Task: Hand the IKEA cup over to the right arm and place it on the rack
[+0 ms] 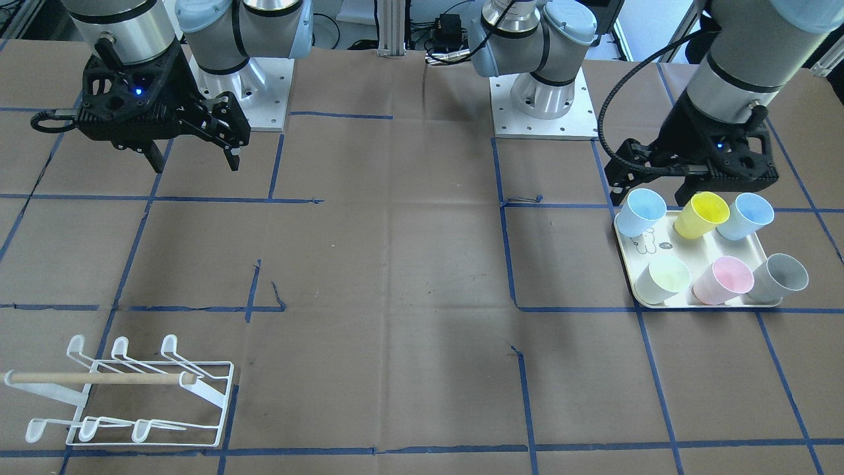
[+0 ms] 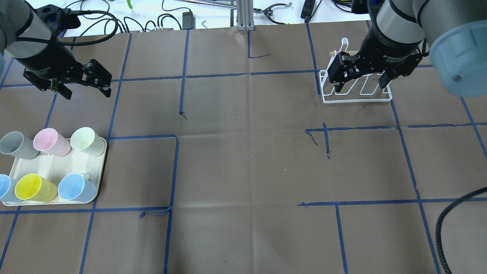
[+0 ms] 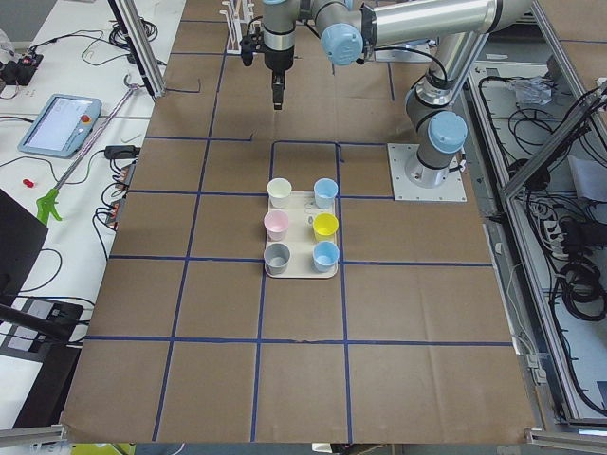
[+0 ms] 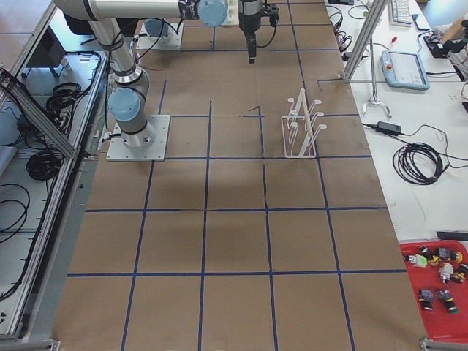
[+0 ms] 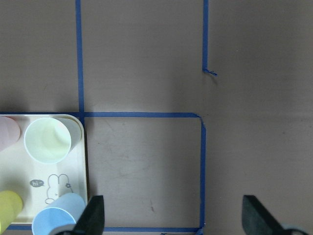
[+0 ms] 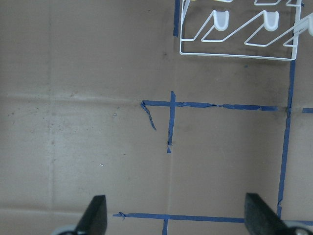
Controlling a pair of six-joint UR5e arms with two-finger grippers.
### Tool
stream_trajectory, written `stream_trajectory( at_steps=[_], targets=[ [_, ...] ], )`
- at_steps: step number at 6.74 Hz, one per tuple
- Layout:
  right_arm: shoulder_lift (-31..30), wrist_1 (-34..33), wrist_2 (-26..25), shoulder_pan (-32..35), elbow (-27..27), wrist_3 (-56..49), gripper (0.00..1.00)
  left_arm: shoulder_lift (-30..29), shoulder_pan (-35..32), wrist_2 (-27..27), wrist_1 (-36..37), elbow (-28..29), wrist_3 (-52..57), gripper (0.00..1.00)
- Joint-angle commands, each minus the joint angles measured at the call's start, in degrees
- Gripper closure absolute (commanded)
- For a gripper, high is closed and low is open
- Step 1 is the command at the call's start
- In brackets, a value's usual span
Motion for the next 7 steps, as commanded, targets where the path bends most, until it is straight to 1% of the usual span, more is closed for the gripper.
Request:
stream_trajectory(
  at_steps=[1, 2, 3, 4, 5, 7],
  targets=[
    [0.07, -0.03, 0.18, 0.09, 0.01, 0.46, 0.0, -1.13, 8.07, -0.24, 1.22, -0.72, 7.44, 0.0],
    [0.07, 0.06, 0.53, 0.09, 0.02, 3.16, 0.0, -2.88, 8.27, -0.33, 3.32, -0.9, 7.11, 0.0],
    [0.07, 0.06, 1.67, 0.35, 0.02, 4.23, 0.0, -5.42, 8.28, -0.42, 5.26, -0.99, 7.11, 0.0],
    [0.07, 0.06, 1.68, 0.53, 0.02, 4.24, 0.0, -8.58, 8.19, -0.51, 8.15, -1.08, 7.11, 0.0],
    [0.07, 0.06, 1.68, 0.44, 0.02, 4.24, 0.0, -11.48, 8.19, -0.51, 12.96, -2.64, 7.2, 0.0],
    [0.16, 0.06, 1.59, 0.44, 0.02, 4.24, 0.0, -12.74, 8.28, -0.42, 23.25, -11.05, 7.55, 0.0]
  ],
)
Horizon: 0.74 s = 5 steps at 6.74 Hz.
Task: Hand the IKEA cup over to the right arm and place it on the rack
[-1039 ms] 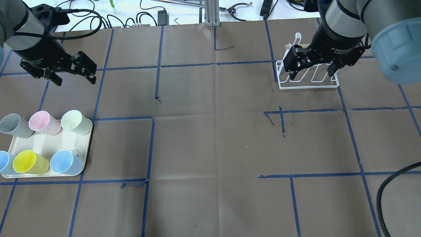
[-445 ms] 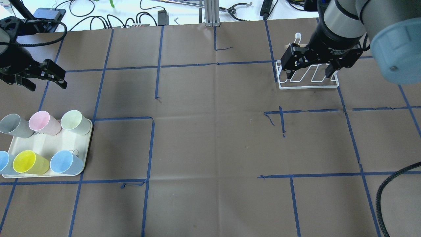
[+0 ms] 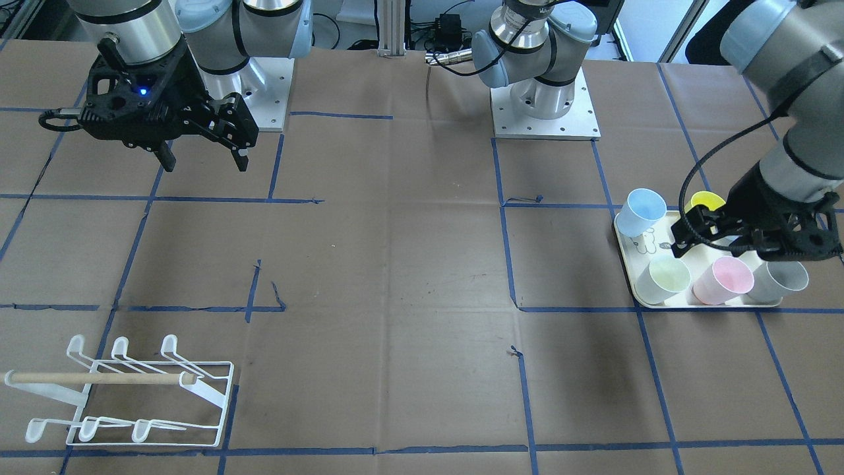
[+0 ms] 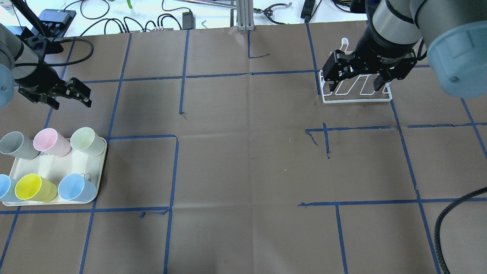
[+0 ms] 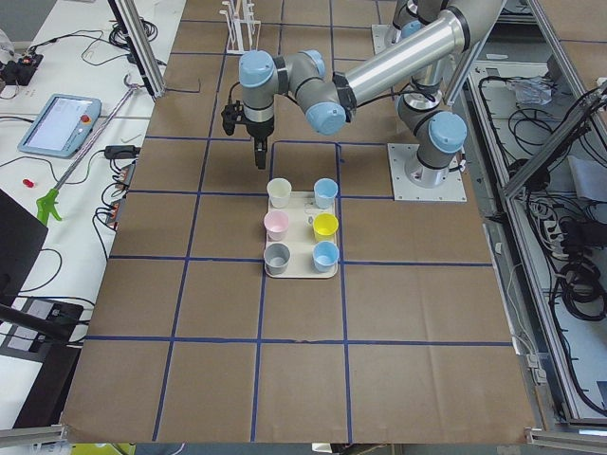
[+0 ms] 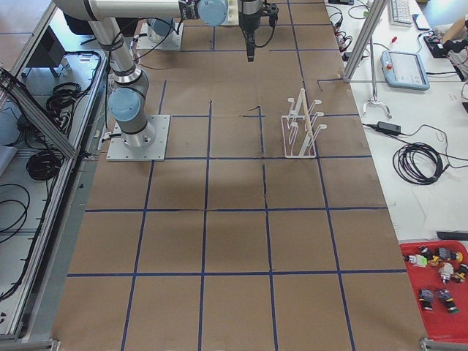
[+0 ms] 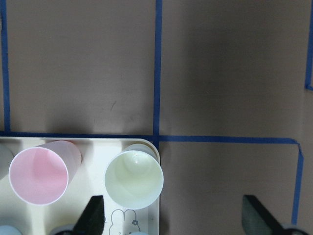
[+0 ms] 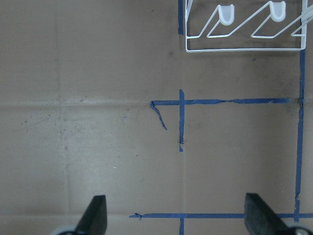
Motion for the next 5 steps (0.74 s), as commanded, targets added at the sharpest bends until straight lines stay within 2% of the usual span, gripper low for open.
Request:
stream_trajectory(
  at_steps=[1, 2, 5],
  targets=[
    [0.14, 0.0, -0.02, 0.0, 0.0, 0.02, 0.0, -1.3, 0.21, 0.2, 11.08, -9.47, 0.68, 0.0],
    [0.15, 0.0, -0.02, 0.0, 0.0, -0.07, 0.0, -1.65, 0.21, 0.46, 12.88, -11.86, 1.12, 0.0],
    [0.15, 0.09, -0.02, 0.0, 0.09, -0.07, 0.0, -3.24, 0.56, 0.73, 12.72, -13.21, 3.76, 0.0]
  ],
)
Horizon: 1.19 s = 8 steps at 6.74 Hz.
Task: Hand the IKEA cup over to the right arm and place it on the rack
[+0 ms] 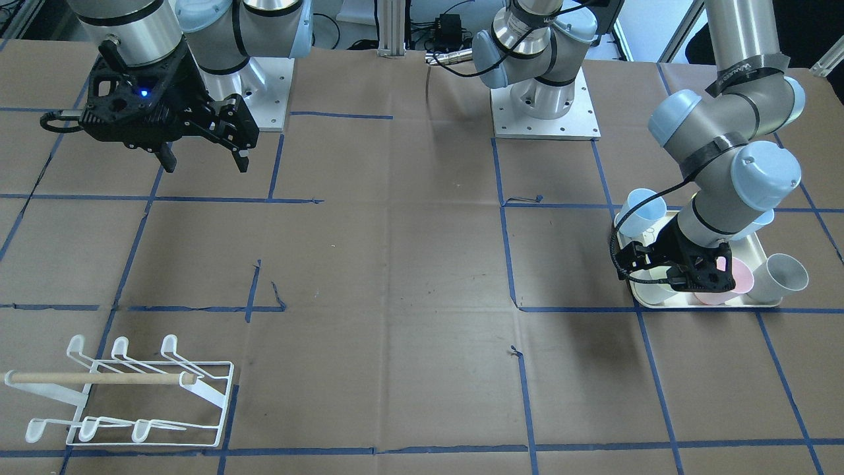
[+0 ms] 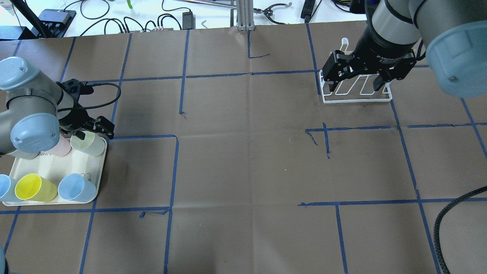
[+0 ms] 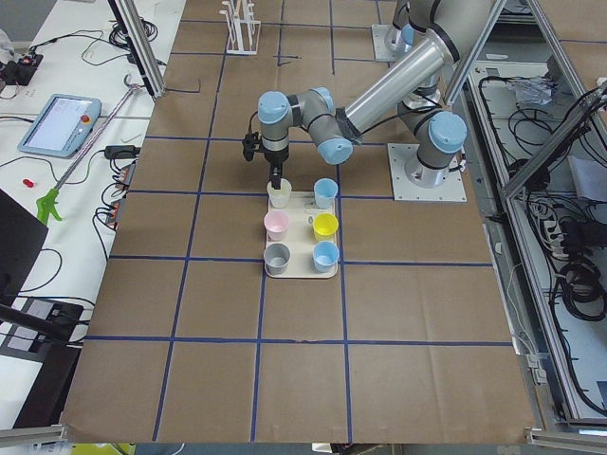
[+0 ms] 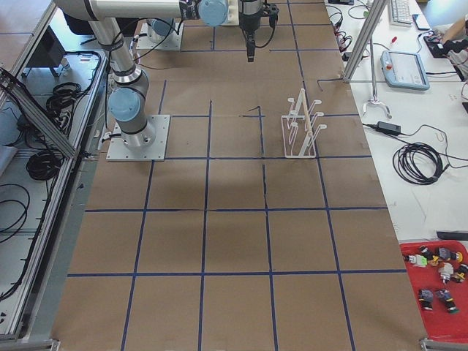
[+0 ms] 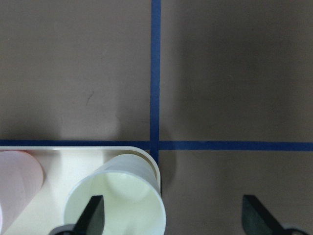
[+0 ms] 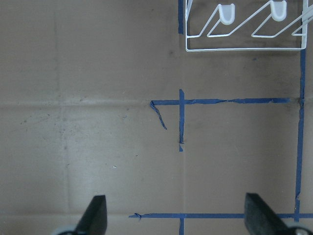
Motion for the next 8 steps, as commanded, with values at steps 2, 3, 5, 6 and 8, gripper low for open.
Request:
stream_trajectory(
  at_steps=[2, 3, 5, 6, 8],
  targets=[
    [0.09, 0.07, 0.0, 0.09, 0.06, 0.0, 0.0, -0.09, 0.39, 2.39, 0.08, -0.53, 0.51, 0.0],
    [0.09, 0.07, 0.0, 0.0, 0.06, 0.08, 0.0, -0.09, 1.61, 2.83, 0.17, -0.53, 0.6, 0.08],
    [0.09, 0.07, 0.0, 0.0, 0.15, 0.0, 0.0, 0.18, 2.24, 2.75, 0.26, -0.44, 0.34, 0.57],
    [0.09, 0.07, 0.0, 0.0, 0.15, 0.0, 0.0, 0.26, 2.06, 2.23, 0.17, -0.35, -0.1, 0.75],
    [0.18, 0.07, 0.0, 0.0, 0.15, 0.0, 0.0, 1.14, 1.8, 1.87, -0.09, 0.79, 0.24, 1.0]
  ],
)
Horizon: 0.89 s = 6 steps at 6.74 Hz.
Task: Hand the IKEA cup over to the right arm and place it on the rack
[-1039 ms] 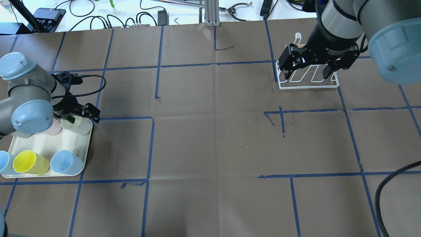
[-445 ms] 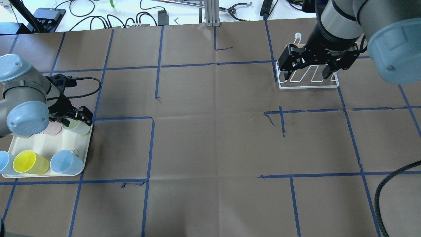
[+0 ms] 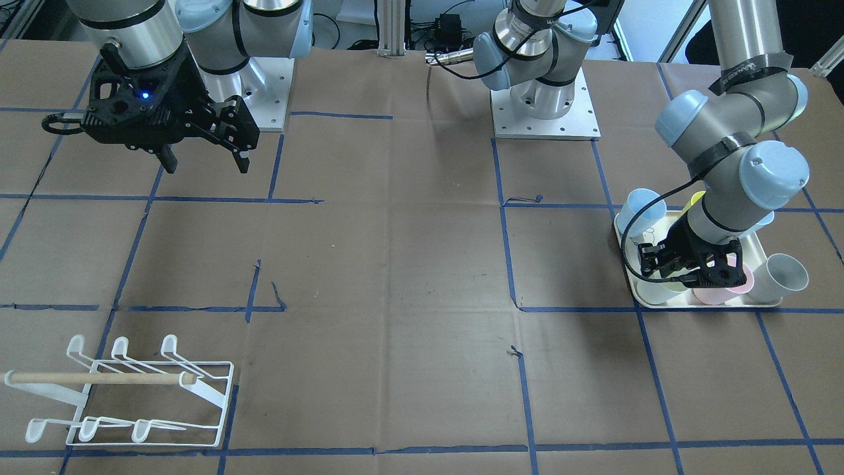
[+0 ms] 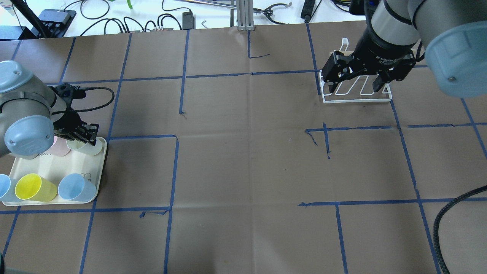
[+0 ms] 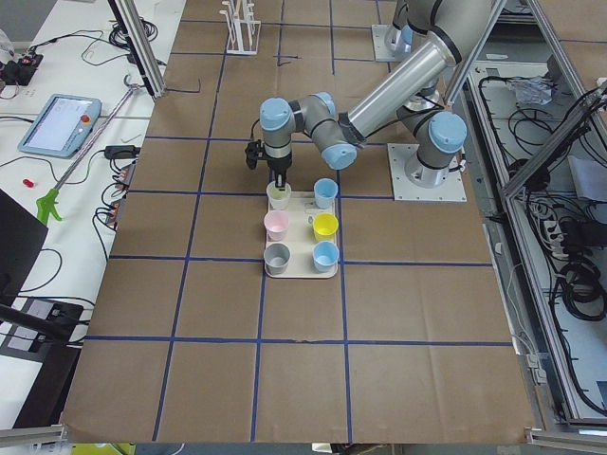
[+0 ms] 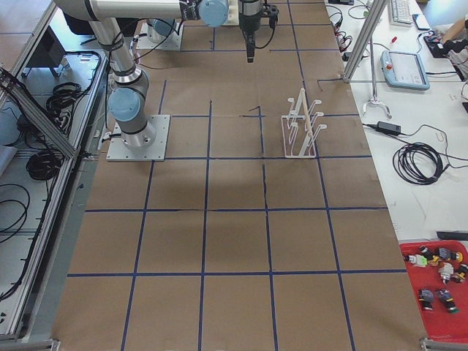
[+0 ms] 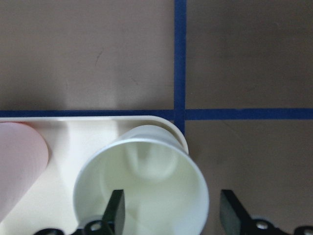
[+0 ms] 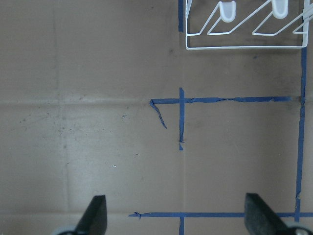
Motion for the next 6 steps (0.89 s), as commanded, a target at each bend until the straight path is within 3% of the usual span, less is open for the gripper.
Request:
stream_trajectory(
  at_steps=[1, 3, 4, 6],
  targets=[
    [0.32, 0.0, 0.0, 0.0, 0.01, 0.0, 0.0, 2.75, -0.09, -0.26, -0.43, 0.88, 0.57, 1.0],
    [0.33, -0.09, 0.09, 0.0, -0.08, 0.0, 0.0, 7.41, -0.27, -0.17, -5.14, 3.23, 0.66, 1.0],
    [0.41, -0.52, 0.61, 0.0, -0.08, 0.09, 0.0, 8.3, -0.53, -0.26, -10.58, 7.69, 0.75, 1.0],
    [2.6, -12.33, 5.26, 0.0, 1.57, 0.09, 0.0, 7.7, -4.46, -3.39, -24.53, 23.91, 0.84, 1.0]
  ],
)
